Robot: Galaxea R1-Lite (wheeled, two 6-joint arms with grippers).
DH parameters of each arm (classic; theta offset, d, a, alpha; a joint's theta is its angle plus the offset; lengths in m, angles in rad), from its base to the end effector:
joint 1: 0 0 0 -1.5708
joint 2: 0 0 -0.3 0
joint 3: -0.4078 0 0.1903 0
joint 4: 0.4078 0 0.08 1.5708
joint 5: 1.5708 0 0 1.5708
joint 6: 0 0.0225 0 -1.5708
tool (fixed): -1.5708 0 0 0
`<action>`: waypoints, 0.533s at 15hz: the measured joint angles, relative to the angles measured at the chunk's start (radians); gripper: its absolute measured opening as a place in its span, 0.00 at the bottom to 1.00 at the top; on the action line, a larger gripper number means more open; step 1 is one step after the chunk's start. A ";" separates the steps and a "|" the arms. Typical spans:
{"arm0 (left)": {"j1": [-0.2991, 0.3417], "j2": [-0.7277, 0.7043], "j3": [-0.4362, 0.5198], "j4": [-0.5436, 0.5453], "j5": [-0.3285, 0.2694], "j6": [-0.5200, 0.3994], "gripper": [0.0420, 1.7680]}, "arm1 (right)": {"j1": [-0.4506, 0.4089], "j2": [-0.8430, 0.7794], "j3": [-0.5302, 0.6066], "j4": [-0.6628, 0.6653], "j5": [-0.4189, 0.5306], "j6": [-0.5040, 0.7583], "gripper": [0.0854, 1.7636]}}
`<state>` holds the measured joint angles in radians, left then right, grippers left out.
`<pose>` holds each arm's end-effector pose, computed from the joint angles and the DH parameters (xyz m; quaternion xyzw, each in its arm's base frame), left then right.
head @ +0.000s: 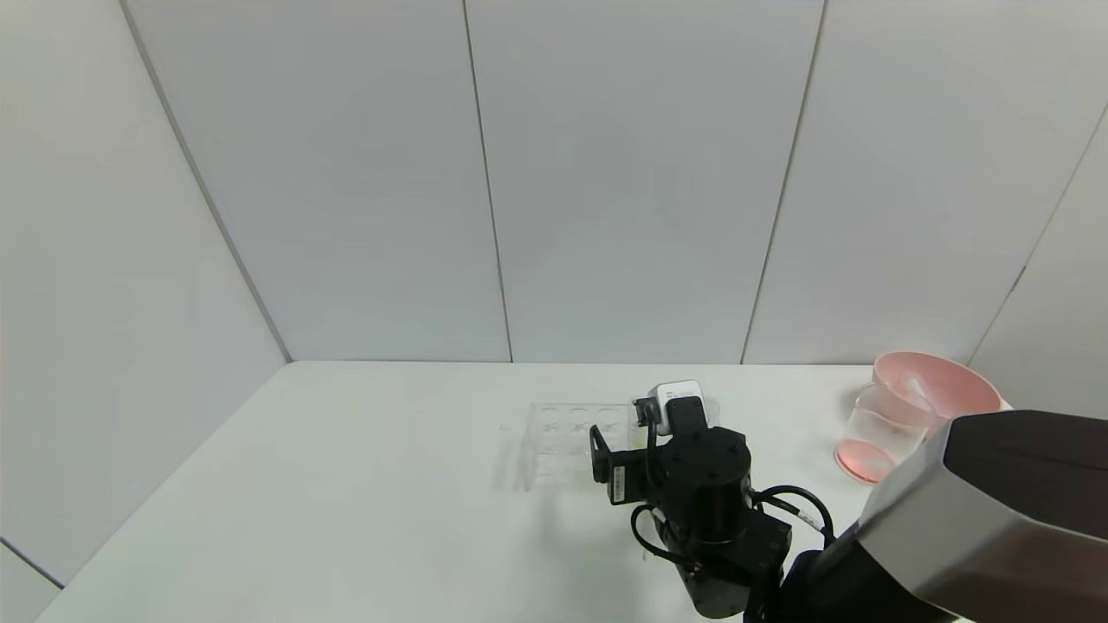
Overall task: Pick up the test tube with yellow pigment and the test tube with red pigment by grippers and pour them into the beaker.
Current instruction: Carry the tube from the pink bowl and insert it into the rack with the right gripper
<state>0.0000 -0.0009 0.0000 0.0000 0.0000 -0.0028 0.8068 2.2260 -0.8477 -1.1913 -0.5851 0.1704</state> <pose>-0.0229 0.0000 0.0755 -0.0014 -0.0005 0.0000 1.0000 0.2769 0.2711 0.0625 0.0246 0.0808 0.1036 0.9910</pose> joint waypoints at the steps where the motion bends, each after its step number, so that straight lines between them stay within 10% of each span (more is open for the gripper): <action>1: 0.000 0.000 0.000 0.000 0.000 0.000 1.00 | -0.004 0.003 -0.005 0.012 -0.003 0.000 0.96; 8: 0.000 0.000 0.000 0.000 0.000 0.000 1.00 | -0.017 0.024 -0.045 0.024 -0.003 0.000 0.38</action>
<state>0.0000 -0.0009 0.0000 0.0000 0.0000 -0.0028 0.7894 2.2504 -0.8923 -1.1670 -0.5879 0.1704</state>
